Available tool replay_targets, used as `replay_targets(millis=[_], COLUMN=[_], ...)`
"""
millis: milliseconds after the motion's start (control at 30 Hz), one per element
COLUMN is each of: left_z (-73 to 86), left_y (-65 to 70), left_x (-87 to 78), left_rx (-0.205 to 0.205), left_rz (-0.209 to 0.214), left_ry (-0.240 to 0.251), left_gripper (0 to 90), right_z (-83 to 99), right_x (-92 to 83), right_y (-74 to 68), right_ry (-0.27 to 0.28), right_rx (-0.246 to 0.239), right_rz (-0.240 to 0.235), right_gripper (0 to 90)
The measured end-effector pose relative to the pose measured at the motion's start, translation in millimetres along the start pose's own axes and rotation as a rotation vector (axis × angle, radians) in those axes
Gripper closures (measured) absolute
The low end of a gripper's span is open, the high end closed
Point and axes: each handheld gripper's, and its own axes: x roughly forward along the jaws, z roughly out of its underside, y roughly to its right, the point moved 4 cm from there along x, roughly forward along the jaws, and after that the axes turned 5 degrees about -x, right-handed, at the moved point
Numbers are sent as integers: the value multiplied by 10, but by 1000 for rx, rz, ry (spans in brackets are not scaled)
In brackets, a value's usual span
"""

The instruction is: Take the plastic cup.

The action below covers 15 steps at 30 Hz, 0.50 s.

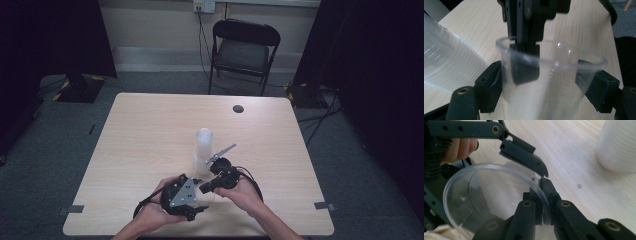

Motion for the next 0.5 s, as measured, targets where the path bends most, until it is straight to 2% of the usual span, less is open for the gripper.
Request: replay_targets(millis=[200, 500], left_z=[-12, -13], left_y=[-1, 17], left_x=[-19, -11], left_rx=[5, 8], left_rz=[-6, -15], left_ry=[16, 10], left_gripper=[248, 254], right_z=[-21, -11], right_x=[41, 68], right_y=[-3, 10], right_ry=[-4, -10], right_rx=[19, 41], right_rz=[-1, 0], right_gripper=[886, 884])
